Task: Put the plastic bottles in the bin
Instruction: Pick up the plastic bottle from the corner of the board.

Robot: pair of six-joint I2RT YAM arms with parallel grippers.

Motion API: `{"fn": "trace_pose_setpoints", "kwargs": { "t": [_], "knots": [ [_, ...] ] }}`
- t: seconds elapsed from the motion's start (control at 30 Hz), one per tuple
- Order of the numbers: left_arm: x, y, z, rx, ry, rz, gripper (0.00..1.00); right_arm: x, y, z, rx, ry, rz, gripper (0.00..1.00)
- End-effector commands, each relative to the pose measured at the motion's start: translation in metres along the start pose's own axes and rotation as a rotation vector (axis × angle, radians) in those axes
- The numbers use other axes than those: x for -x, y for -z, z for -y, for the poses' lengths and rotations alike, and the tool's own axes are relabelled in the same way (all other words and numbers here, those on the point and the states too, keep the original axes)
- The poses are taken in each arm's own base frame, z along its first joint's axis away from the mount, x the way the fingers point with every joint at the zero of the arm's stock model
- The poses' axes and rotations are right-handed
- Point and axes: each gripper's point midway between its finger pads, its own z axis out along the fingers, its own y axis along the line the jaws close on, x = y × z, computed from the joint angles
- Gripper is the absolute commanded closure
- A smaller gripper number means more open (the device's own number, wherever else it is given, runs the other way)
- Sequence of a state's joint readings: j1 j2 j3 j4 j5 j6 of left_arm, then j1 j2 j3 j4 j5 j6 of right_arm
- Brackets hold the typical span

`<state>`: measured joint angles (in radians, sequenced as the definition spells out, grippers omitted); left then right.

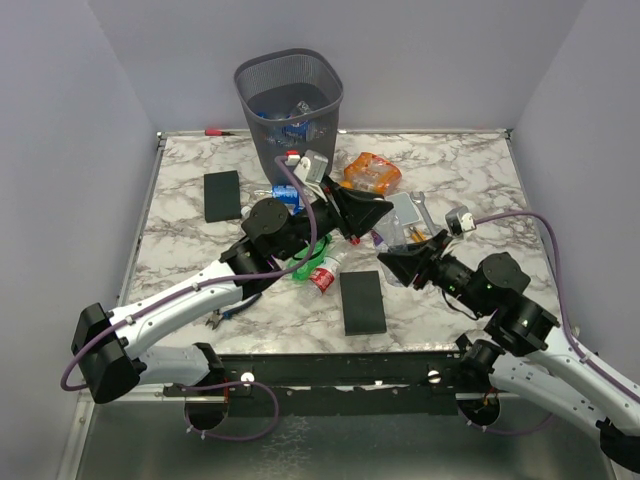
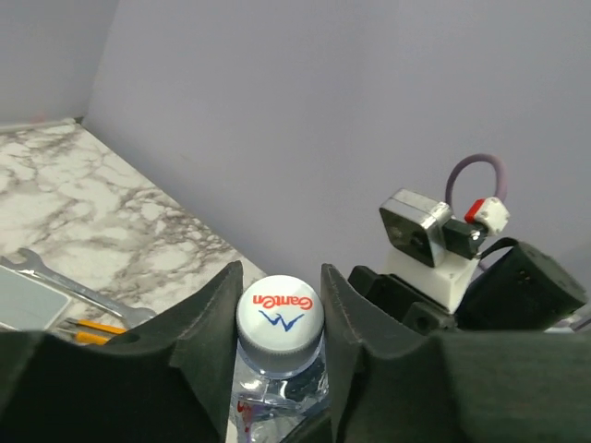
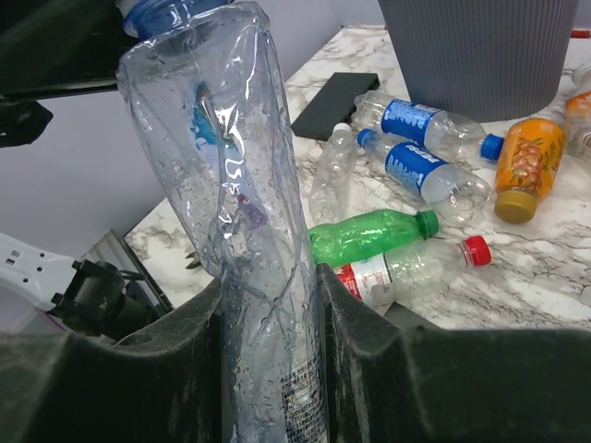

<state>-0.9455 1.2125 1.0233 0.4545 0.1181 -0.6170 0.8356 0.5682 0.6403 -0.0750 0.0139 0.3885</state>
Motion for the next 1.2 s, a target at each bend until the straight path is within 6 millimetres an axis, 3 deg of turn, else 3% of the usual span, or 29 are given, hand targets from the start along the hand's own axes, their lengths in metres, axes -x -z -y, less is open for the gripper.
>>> {"fn": "trace_pose_setpoints", "kwargs": {
  "t": [0.0, 0.1, 0.3, 0.47, 0.67, 0.73, 0.83, 0.87, 0.93, 1.03, 1.17],
  "knots": [
    [-0.017, 0.0, 0.009, -0.036, 0.005, -0.083, 0.68, 0.017, 0.001, -0.008, 0.02, 0.005, 0.033, 0.77],
    [-0.021, 0.0, 0.008, -0.035, 0.005, -0.101, 0.66, 0.019, 0.001, -0.009, 0.023, 0.002, 0.039, 0.77],
    [-0.031, 0.0, 0.002, -0.015, 0.006, -0.139, 0.46, 0.028, 0.001, -0.012, 0.032, -0.002, 0.064, 0.77],
    [-0.034, 0.0, -0.001, -0.005, 0.001, -0.149, 0.4, 0.029, 0.002, -0.013, 0.036, -0.009, 0.069, 0.77],
    [-0.038, 0.001, 0.0, -0.017, 0.0, -0.166, 0.76, 0.031, 0.003, -0.014, 0.04, -0.018, 0.08, 0.77],
    [-0.039, 0.0, 0.001, -0.029, -0.004, -0.173, 0.96, 0.033, 0.003, -0.015, 0.043, -0.02, 0.084, 0.77],
    [-0.039, 0.0, 0.003, -0.036, -0.007, -0.176, 1.0, 0.032, 0.002, -0.015, 0.039, -0.025, 0.079, 0.76],
    [-0.038, 0.0, 0.002, -0.033, -0.01, -0.17, 1.0, 0.032, 0.002, -0.015, 0.037, -0.032, 0.07, 0.7],
    [-0.032, 0.001, 0.001, -0.016, -0.023, -0.149, 1.0, 0.029, 0.001, -0.02, 0.056, -0.039, 0.04, 0.38],
    [-0.019, 0.002, -0.001, 0.018, -0.059, -0.114, 1.0, 0.03, 0.003, -0.025, 0.061, -0.057, -0.001, 0.02],
    [0.004, 0.005, -0.008, 0.077, -0.122, -0.056, 1.0, 0.044, 0.012, -0.029, 0.045, -0.079, -0.002, 0.0]
  ]
}}
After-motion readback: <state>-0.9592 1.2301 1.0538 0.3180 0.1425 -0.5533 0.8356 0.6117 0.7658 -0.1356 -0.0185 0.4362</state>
